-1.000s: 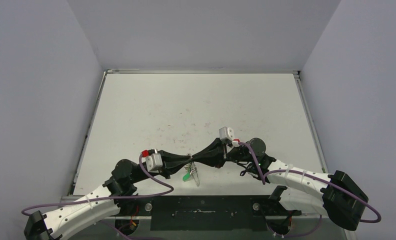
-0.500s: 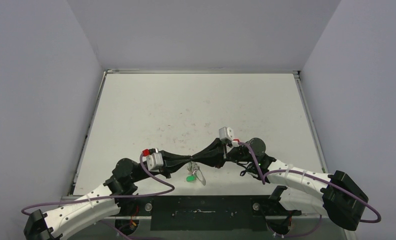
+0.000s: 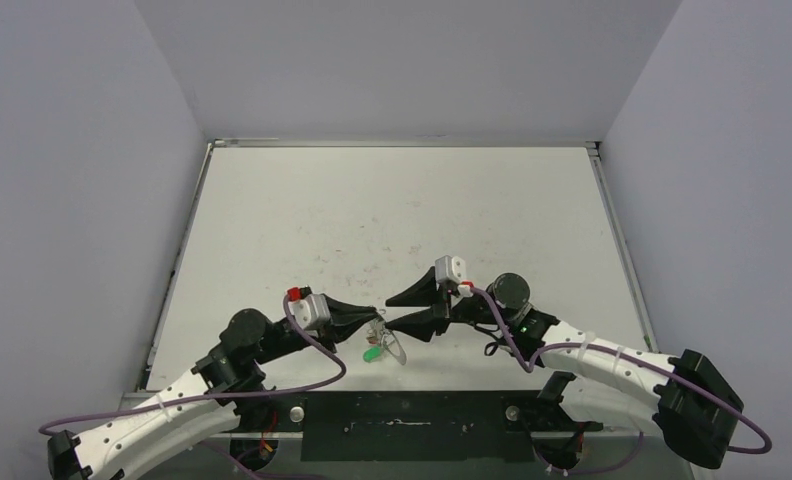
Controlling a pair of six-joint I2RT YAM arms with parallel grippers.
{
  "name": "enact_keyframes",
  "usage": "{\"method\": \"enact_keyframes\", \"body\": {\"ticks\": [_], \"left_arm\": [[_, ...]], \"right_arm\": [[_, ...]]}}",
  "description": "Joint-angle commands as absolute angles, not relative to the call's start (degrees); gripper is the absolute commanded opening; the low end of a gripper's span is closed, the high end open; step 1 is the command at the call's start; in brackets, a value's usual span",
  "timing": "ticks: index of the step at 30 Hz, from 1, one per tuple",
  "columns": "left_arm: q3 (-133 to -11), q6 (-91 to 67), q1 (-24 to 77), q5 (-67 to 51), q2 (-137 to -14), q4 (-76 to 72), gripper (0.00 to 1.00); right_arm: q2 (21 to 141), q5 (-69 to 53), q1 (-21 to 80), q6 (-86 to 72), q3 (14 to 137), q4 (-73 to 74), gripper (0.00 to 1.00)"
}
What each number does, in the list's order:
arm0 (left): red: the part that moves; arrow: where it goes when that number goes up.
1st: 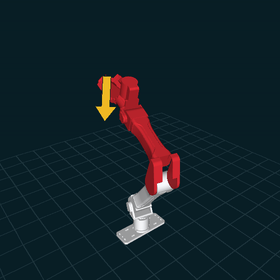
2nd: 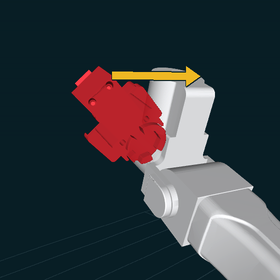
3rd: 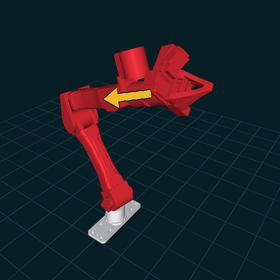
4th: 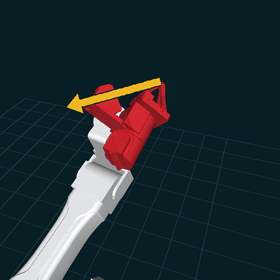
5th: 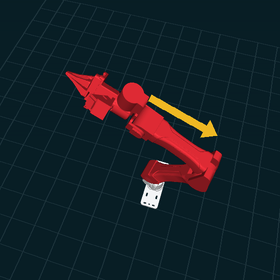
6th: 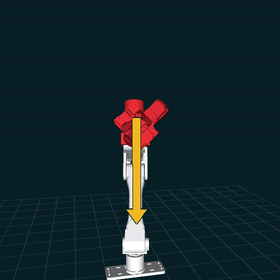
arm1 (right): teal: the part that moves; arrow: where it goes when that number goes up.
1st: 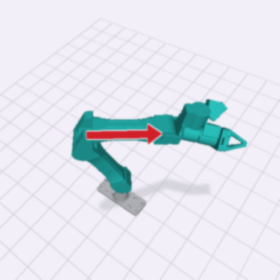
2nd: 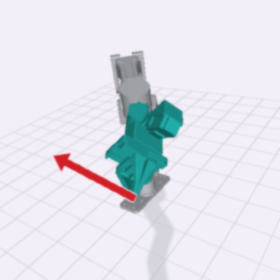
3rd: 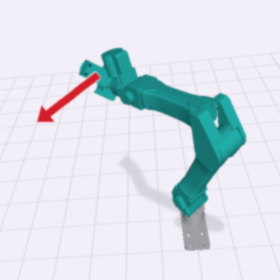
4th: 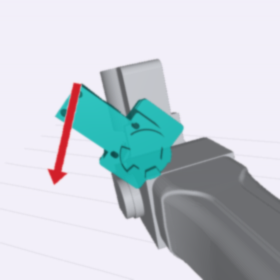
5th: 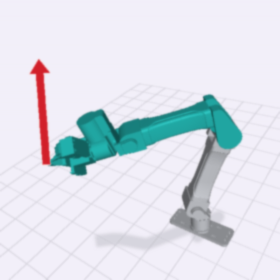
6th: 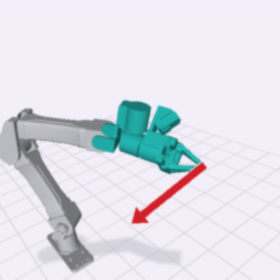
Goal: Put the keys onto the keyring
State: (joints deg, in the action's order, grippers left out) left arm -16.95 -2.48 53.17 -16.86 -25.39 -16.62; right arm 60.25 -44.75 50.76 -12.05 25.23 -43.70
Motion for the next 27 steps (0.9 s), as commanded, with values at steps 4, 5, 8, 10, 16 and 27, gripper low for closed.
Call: {"method": "enact_keyframes", "body": {"ticks": [4,5,8,10,16,27], "left_arm": [[-29.7,1.9,53.1,-14.6,-29.3,2.6,0.0],[-31.3,2.8,53.1,-14.7,-30.4,5.2,0.0],[-35.9,4.9,53.1,-14.9,-34.0,11.9,0.0],[-38.3,5.8,53.1,-14.7,-36.3,15.5,0.0],[-42.5,7.4,53.2,-16.3,-42.0,17.6,0.0],[-40.8,7.0,53.3,-18.3,-42.6,13.5,0.0]], "right_arm": [[55.2,-42.3,51.0,-0.8,31.4,-28.6,0.52],[55.0,-42.1,51.0,0.8,32.0,-26.5,0.52],[55.1,-41.8,51.0,3.9,34.1,-21.2,0.53],[55.5,-42.0,51.0,5.0,35.1,-19.2,0.52],[58.1,-43.4,51.1,6.4,36.6,-17.4,0.3],[62.1,-42.0,51.4,6.2,37.0,-17.3,0.39]]}}
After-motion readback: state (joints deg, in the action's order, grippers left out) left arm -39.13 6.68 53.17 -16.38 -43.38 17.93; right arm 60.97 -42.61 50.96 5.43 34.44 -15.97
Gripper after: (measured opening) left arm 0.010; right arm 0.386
